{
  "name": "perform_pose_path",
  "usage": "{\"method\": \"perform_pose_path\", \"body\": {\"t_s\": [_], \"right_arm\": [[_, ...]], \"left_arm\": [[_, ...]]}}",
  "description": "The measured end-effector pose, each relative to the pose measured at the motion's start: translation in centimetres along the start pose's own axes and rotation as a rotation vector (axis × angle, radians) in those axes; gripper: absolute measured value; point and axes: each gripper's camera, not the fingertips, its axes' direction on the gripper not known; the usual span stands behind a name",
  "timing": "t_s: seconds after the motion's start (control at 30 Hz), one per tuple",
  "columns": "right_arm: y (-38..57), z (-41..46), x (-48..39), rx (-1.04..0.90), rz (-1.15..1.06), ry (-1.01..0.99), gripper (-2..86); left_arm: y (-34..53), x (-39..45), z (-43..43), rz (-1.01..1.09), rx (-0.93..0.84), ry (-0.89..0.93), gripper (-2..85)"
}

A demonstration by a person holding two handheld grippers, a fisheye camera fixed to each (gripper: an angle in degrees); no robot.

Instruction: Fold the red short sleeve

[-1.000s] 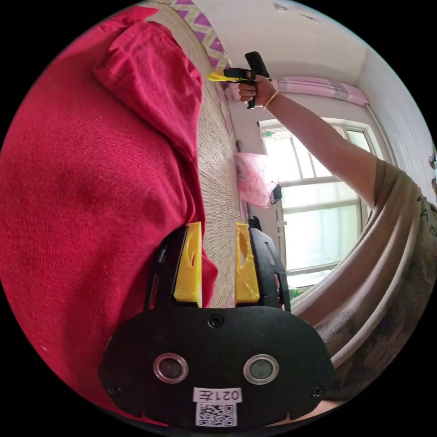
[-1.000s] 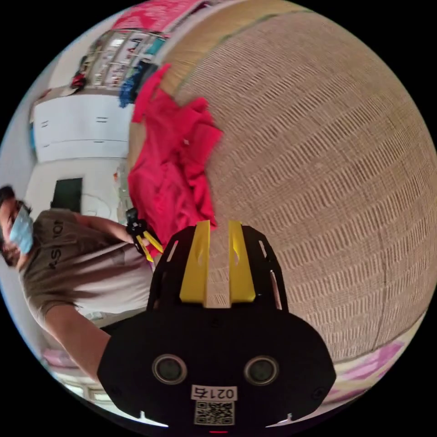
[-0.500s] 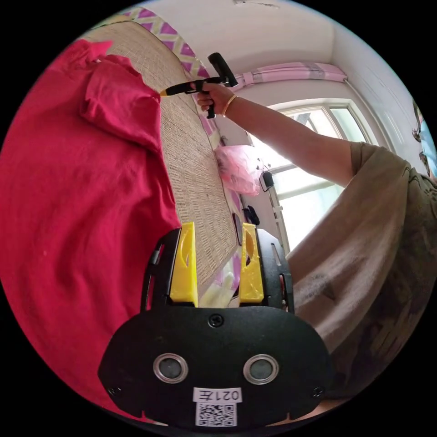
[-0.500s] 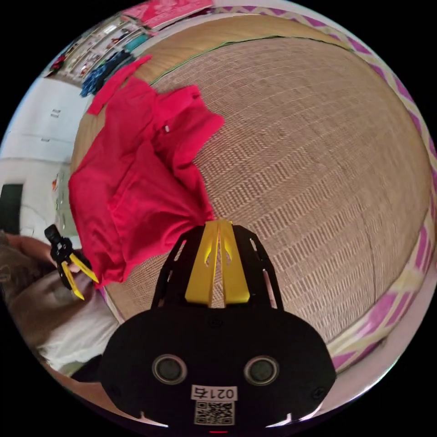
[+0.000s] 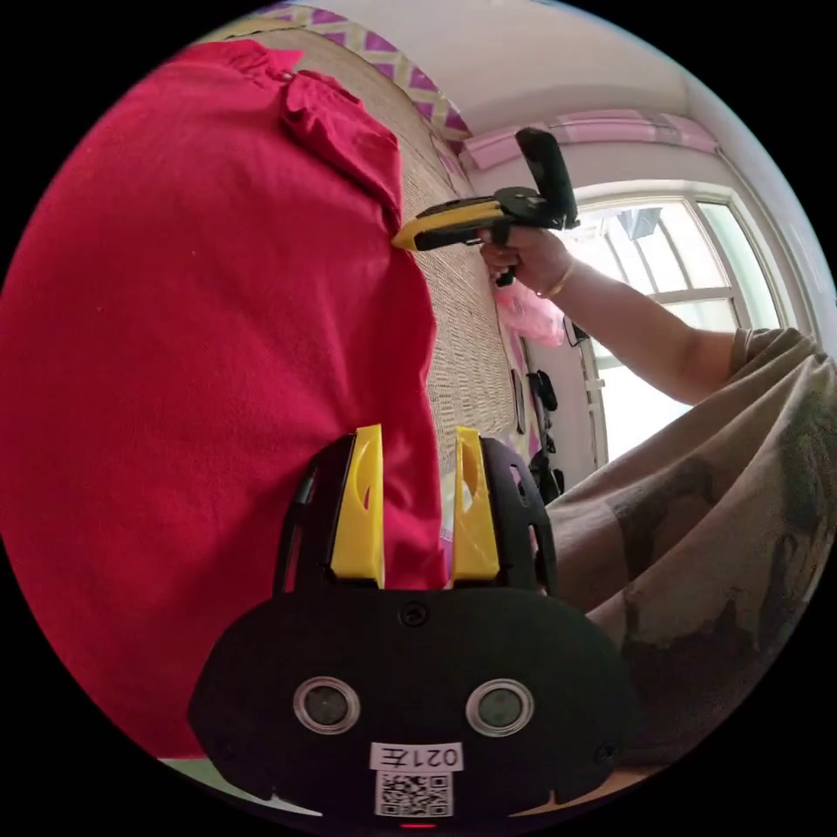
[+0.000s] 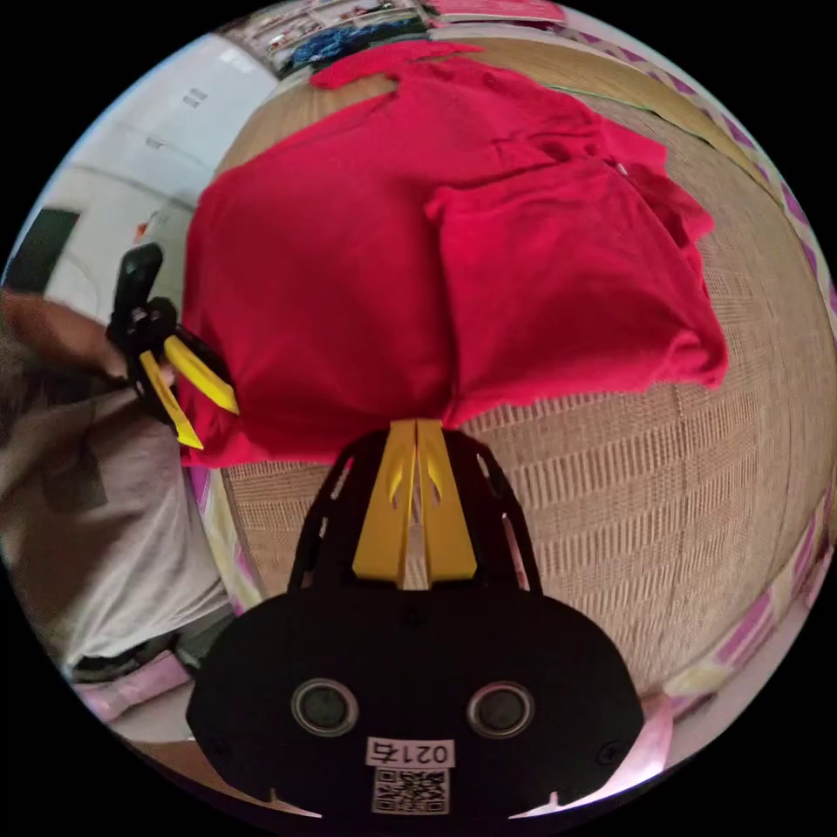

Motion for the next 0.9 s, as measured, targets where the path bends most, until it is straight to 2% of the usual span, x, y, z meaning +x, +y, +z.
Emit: {"method": "perform_pose_path", "body": {"t_s": [0.17,0.23,0.33,0.4,0.6,0.73,0.8,0.9], "right_arm": [[4.3,-3.7,0.6,0.012,0.063,-0.069,-0.8],[5.9,-7.2,-0.2,0.089,0.079,-0.176,-0.6],[6.4,-13.4,-0.9,0.272,0.143,-0.314,-0.2],[4.9,-17.0,-2.0,0.349,0.153,-0.304,0.5],[-7.6,-25.4,-7.0,0.43,0.08,-0.179,4.6],[-20.0,-29.2,-9.2,0.371,-0.008,0.002,6.7],[-25.4,-30.6,-8.2,0.329,-0.028,0.025,7.6],[-34.3,-32.6,-5.1,0.255,-0.075,0.014,8.8]], "left_arm": [[2.2,-0.5,2.6,0.03,-0.063,-0.008,13.4],[2.9,-0.9,2.4,0.034,-0.059,0.033,13.5],[4.1,-1.3,-1.8,0.073,0.084,0.049,13.6],[5.0,-3.1,-7.2,0.073,0.196,-0.02,13.5],[6.0,-14.0,-22.3,0.028,0.414,-0.27,11.8],[4.4,-23.6,-25.2,0.003,0.345,-0.303,11.2],[3.5,-29.8,-24.6,-0.034,0.282,-0.281,11.2],[3.5,-34.4,-22.5,-0.048,0.233,-0.233,11.7]]}}
